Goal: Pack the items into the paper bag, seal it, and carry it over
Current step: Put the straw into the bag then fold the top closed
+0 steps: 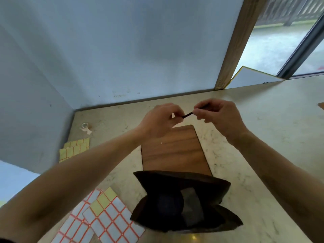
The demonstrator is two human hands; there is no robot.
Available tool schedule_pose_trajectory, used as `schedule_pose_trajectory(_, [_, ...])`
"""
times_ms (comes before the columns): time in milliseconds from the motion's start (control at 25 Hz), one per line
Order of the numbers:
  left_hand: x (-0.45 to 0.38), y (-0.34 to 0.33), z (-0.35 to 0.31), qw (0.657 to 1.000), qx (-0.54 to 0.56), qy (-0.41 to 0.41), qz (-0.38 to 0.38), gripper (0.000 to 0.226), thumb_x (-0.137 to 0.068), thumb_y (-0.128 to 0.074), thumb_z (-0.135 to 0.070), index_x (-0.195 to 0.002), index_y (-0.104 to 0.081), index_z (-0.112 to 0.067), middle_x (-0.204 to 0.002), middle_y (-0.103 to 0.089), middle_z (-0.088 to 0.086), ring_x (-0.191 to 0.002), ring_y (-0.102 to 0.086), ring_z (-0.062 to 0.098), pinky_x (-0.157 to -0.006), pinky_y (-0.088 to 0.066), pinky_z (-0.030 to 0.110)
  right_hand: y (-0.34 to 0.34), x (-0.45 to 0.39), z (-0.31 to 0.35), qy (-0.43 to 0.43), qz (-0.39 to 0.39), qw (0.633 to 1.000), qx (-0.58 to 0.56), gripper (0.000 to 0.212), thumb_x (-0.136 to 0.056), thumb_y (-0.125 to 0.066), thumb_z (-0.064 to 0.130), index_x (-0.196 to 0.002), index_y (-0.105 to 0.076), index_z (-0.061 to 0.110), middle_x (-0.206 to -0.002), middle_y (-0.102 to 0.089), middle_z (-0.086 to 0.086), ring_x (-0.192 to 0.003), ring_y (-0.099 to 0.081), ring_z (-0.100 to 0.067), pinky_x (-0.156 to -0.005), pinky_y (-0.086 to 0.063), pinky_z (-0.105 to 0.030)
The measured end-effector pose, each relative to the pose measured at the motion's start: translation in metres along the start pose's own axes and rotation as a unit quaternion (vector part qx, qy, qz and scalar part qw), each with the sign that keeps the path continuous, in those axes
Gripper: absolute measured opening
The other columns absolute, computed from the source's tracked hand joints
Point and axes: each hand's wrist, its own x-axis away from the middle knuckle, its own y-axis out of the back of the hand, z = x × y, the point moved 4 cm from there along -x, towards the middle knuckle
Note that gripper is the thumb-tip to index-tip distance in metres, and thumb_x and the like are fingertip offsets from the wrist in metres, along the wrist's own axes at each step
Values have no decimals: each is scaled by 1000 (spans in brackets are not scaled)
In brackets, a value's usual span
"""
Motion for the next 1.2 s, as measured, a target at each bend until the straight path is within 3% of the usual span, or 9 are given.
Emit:
schedule_pose_trajectory(120, [27, 32, -45, 997, 70, 10, -11, 9, -88, -68, -24, -94, -65, -30, -89, -65, -18, -79, -60, 0, -70, -46, 11, -6, 33, 46, 55, 25, 998, -3, 10, -80, -75, 19, -88, -74, 25, -77, -74, 6, -70, -69, -10, -61, -52, -15])
schedule_pose_trajectory(280, [60, 59, -83, 990, 133, 19, -31, 8, -86, -71, -23, -90, -66, -28, -87, -69, -15, -78, -61, -3, -70, -45, 9, -9, 69, 88, 111, 33, 993, 34, 14, -81, -73, 14, -93, -73, 21, -71, -72, 19, -68, -69, -2, -63, -48, -7])
schedule_pose_trajectory(480, [103, 83, -103, 991, 109, 13, -82, 10, -82, -73, -31, -87, -66, -27, -80, -67, -14, -69, -61, 1, -64, -48, 13, 9, 108, 129, 175, -22, 983, 51, 19, -82, -74, 17, -100, -71, 16, -84, -73, 9, -74, -71, -5, -69, -51, -11])
schedule_pose_trajectory(600, [132, 74, -97, 996, 30, 20, 82, 7, -84, -70, -30, -90, -69, -25, -81, -67, -15, -75, -63, -2, -69, -52, 16, 3, 130, 129, 168, 40, 978, 116, 20, -79, -77, 19, -96, -68, 23, -77, -73, 13, -71, -70, -1, -72, -54, -13])
schedule_pose_trajectory(720, [156, 41, -92, 964, -124, 4, 237, 15, -87, -66, -35, -99, -70, -27, -89, -68, -13, -80, -61, 1, -74, -50, 20, -28, 148, 104, 158, 130, 941, 269, 11, -78, -75, 30, -87, -69, 28, -77, -72, 14, -71, -68, 0, -73, -56, -21])
schedule_pose_trajectory(800, [161, 21, -96, 939, -221, -27, 262, 25, -87, -62, -45, -104, -69, -29, -87, -67, -11, -78, -60, 7, -70, -53, 26, -50, 155, 88, 165, 182, 903, 352, 12, -83, -67, 38, -87, -70, 28, -78, -70, 14, -69, -64, -1, -68, -52, -22])
schedule_pose_trajectory(960, [164, 0, -94, 902, -309, 6, 300, 39, -84, -59, -57, -107, -67, -28, -84, -65, -8, -76, -61, 14, -67, -58, 32, -79, 165, 54, 108, 272, 856, 425, 21, -91, -57, 39, -93, -72, 26, -81, -70, 9, -69, -64, -7, -72, -55, -27])
schedule_pose_trajectory(1040, [167, -10, -90, 888, -329, 16, 321, 44, -82, -62, -58, -115, -63, -29, -93, -65, -7, -89, -61, 16, -80, -54, 33, -89, 167, 42, 75, 305, 840, 443, 19, -92, -57, 34, -97, -73, 25, -84, -71, 5, -73, -66, -11, -76, -57, -32])
schedule_pose_trajectory(1200, [169, -18, -84, 861, -354, 47, 361, 93, -67, -71, -67, -144, -34, -28, -141, -47, 3, -132, -38, 28, -112, -28, 49, -83, 162, 29, 42, 285, 820, 494, 15, -89, -59, 26, -92, -73, 20, -84, -69, 0, -75, -66, -18, -72, -57, -37])
